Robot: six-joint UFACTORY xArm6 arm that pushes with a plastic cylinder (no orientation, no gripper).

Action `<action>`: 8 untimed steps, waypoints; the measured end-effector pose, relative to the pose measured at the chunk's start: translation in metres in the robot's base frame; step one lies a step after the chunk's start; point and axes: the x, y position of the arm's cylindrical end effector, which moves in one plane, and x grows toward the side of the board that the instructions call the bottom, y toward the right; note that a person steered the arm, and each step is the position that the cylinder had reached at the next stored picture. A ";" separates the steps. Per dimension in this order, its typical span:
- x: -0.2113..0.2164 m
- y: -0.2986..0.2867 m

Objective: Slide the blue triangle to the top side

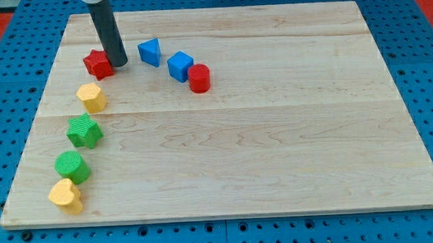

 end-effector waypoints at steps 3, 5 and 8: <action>0.033 0.060; -0.009 0.069; -0.066 0.090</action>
